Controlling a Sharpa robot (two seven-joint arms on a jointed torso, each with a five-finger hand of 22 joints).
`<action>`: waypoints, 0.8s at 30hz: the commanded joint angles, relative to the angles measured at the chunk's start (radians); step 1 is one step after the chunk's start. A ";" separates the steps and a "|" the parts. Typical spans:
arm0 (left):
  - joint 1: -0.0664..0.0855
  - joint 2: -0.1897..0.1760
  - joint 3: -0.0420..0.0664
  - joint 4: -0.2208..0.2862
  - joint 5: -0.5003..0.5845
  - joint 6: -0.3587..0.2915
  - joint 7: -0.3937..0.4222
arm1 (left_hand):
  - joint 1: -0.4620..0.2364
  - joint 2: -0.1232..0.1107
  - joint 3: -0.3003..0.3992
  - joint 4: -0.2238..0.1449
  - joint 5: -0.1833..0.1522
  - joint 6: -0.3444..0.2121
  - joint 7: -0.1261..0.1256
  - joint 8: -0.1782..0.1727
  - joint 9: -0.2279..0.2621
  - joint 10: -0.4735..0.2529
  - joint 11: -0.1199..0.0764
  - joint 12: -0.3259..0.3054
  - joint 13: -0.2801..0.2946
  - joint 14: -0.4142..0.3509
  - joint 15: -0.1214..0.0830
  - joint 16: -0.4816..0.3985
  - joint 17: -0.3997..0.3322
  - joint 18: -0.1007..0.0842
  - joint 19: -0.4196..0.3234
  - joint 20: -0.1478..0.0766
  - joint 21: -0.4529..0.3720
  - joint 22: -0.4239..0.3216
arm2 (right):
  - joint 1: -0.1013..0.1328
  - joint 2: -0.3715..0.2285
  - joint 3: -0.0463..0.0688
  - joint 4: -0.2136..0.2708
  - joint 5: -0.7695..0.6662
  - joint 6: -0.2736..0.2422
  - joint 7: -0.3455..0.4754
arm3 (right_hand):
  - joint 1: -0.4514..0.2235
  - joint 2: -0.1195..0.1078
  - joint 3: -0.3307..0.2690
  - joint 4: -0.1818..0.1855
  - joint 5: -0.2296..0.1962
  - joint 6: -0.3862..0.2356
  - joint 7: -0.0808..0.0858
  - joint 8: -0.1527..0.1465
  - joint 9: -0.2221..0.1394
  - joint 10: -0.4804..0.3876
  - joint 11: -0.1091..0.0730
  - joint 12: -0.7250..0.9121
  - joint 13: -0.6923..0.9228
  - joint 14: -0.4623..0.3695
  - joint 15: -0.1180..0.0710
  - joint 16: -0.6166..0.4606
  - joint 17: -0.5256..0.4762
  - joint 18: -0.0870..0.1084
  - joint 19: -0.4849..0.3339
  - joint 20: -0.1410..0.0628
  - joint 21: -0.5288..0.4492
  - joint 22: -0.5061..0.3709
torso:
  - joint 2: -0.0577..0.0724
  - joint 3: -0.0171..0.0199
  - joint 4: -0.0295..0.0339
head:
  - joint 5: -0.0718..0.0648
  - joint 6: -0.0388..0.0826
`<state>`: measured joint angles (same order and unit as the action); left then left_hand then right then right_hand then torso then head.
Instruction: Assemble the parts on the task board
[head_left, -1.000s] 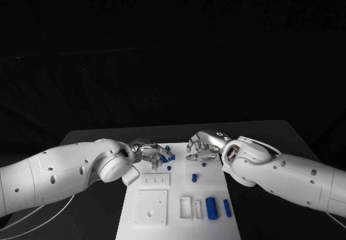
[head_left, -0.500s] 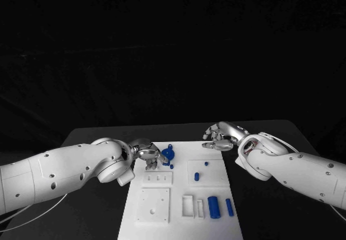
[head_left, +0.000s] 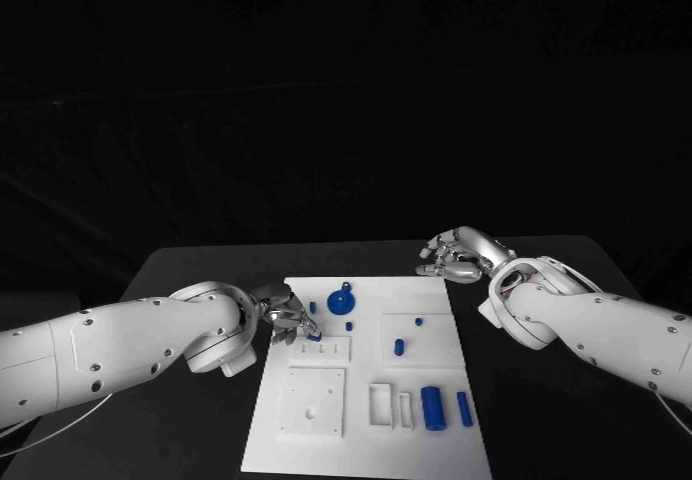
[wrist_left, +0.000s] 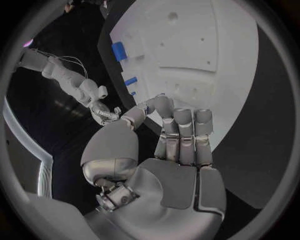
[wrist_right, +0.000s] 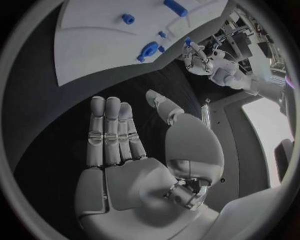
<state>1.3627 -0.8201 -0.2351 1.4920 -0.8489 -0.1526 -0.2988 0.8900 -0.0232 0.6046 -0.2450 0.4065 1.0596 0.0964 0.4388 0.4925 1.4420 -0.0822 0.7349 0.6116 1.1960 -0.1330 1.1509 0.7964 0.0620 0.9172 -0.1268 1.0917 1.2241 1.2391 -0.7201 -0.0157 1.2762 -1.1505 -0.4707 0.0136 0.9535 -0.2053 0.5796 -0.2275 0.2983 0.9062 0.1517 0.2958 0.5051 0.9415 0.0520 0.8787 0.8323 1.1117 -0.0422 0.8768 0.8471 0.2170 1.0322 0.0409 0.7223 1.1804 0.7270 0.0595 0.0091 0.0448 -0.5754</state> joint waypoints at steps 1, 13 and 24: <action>-0.002 -0.001 -0.001 0.009 -0.074 -0.071 -0.055 | 0.011 0.002 -0.001 0.003 0.005 0.110 -0.079 0.004 0.087 0.003 -0.006 0.005 0.002 0.006 0.000 0.006 0.002 0.018 0.005 -0.098 0.003 0.000 | 0.001 -0.001 0.002 -0.003 0.031 -0.030 0.023 | 0.005 0.007 -0.004 -0.002 0.011 -0.002 0.005 -0.002 0.001 -0.009 -0.001 -0.004 -0.014 -0.009 0.001 -0.008 -0.003 0.038 -0.001 0.010 -0.011 -0.002 | 0.000 0.0005 0.0005 | 0.010 -0.010; -0.027 0.004 -0.002 0.019 -0.168 -0.158 -0.056 | 0.014 -0.009 0.002 0.002 0.016 0.127 -0.086 0.007 0.105 0.004 -0.013 0.041 0.020 0.014 -0.007 0.030 0.014 0.021 0.012 -0.103 0.025 0.001 | 0.002 -0.003 0.004 0.001 0.036 -0.035 0.024 | 0.005 0.007 -0.008 -0.002 0.025 -0.006 0.007 -0.004 0.002 -0.017 0.002 -0.003 -0.036 -0.016 0.006 -0.018 -0.007 0.042 -0.009 0.021 -0.023 -0.002 | 0.002 -0.0009 -0.0023 | 0.020 -0.023; -0.053 0.021 -0.007 0.020 -0.196 -0.177 -0.069 | 0.015 -0.016 0.008 -0.002 0.043 0.145 -0.097 0.019 0.133 0.000 -0.025 0.100 0.045 0.027 -0.023 0.070 0.029 0.025 0.040 -0.111 0.037 0.010 | 0.002 -0.004 0.004 0.003 0.036 -0.024 0.015 | 0.001 0.003 -0.012 -0.003 0.043 -0.014 0.013 -0.008 0.003 -0.049 0.011 -0.005 -0.067 -0.046 0.021 -0.038 -0.014 0.042 -0.040 0.038 -0.047 0.001 | 0.003 -0.0015 -0.0029 | 0.018 -0.032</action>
<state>1.3138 -0.8017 -0.2422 1.5086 -1.0077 -0.2957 -0.3617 0.8986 -0.0386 0.6047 -0.2456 0.4464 1.0684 0.0941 0.4466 0.4925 1.4504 -0.0920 0.8322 0.6564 1.2155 -0.1462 1.2176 0.8241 0.0779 0.9492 -0.1362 1.1234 1.2340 1.2409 -0.7249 -0.0126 1.2779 -1.1169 -0.4987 0.0245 0.9535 -0.2053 0.5717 -0.2299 0.3371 0.8896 0.1579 0.2902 0.5063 0.8982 0.0621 0.8766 0.7682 1.0709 -0.0236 0.8416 0.8342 0.2486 0.9992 0.0807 0.6789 1.1800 0.7296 0.0584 0.0059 0.0653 -0.6054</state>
